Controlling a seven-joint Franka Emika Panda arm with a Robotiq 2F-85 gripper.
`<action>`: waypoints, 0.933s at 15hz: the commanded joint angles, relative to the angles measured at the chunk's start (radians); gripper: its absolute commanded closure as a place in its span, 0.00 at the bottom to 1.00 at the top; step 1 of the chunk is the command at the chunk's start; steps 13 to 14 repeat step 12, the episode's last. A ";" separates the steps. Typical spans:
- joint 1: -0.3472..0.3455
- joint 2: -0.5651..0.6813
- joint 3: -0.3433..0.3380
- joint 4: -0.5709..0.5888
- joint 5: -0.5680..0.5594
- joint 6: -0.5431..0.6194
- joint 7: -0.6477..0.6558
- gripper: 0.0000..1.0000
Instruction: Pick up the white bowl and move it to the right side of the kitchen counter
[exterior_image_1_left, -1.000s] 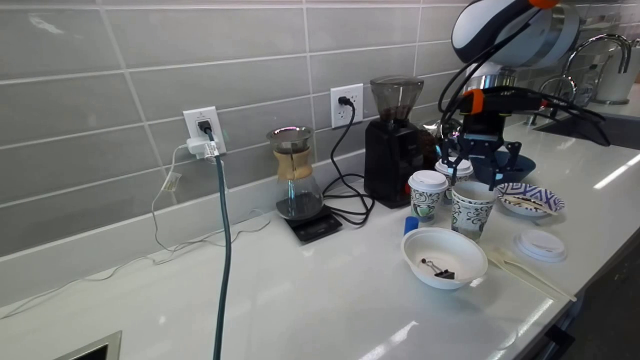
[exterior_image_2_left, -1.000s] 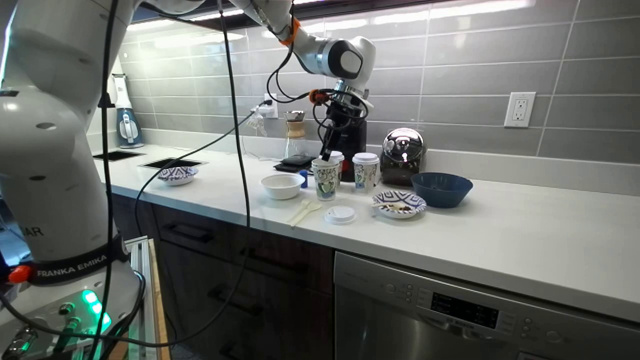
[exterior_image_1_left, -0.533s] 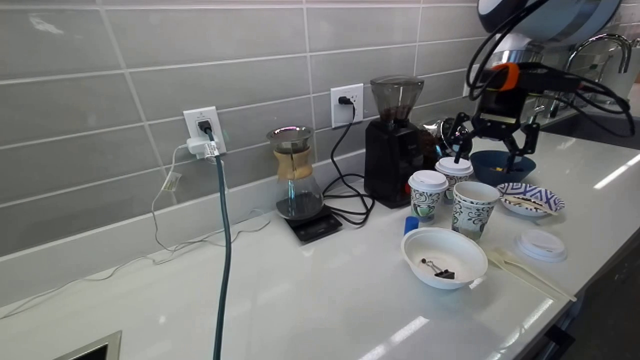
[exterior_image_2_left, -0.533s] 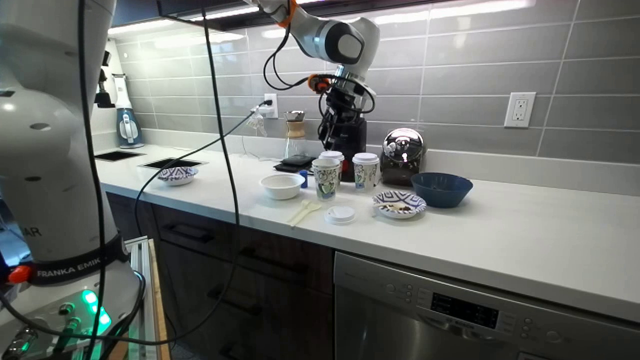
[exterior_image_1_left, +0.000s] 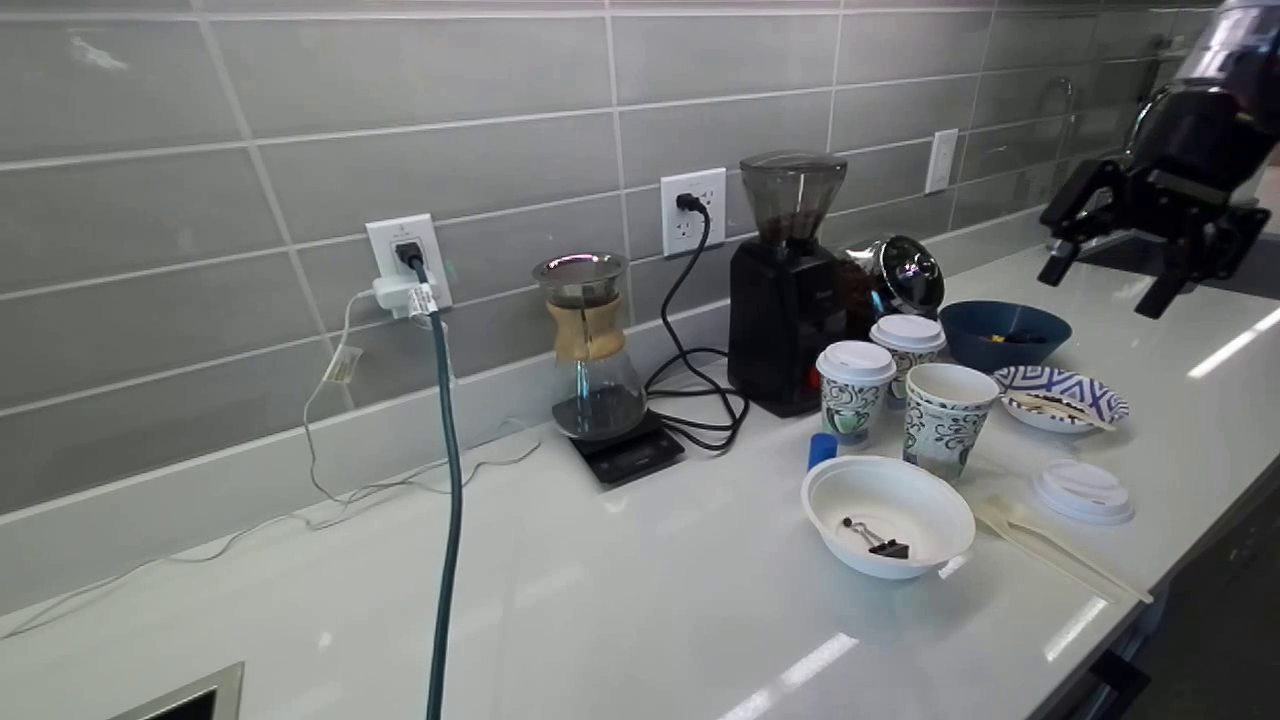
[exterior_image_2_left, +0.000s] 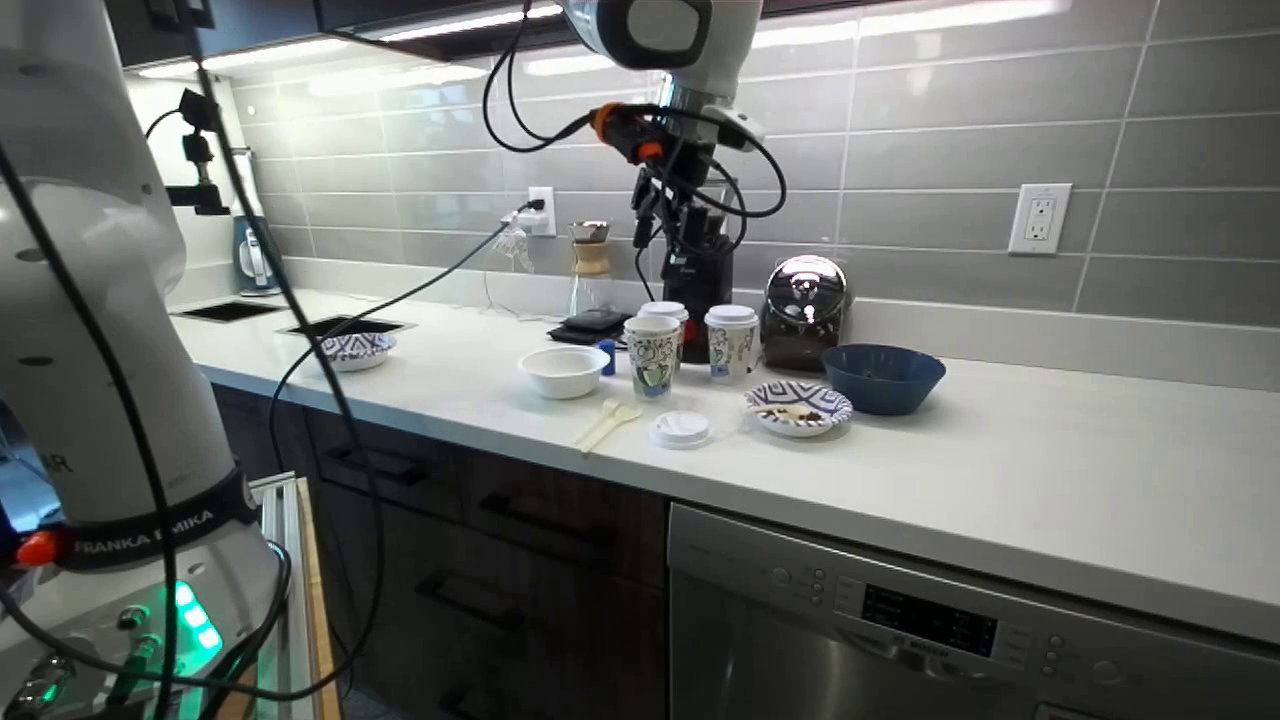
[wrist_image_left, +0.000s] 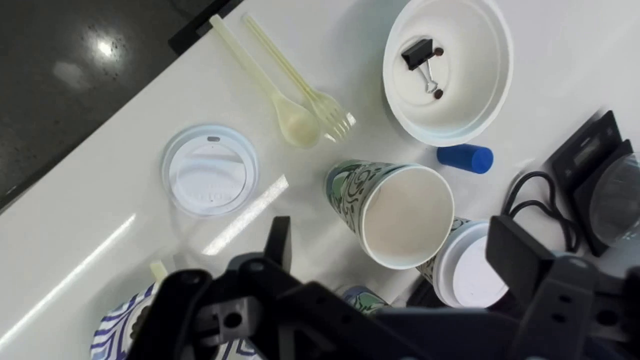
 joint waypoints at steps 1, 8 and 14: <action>-0.004 -0.243 -0.035 -0.247 0.003 0.144 -0.160 0.00; 0.021 -0.343 -0.072 -0.327 -0.076 0.139 -0.200 0.00; 0.022 -0.347 -0.072 -0.339 -0.079 0.149 -0.205 0.00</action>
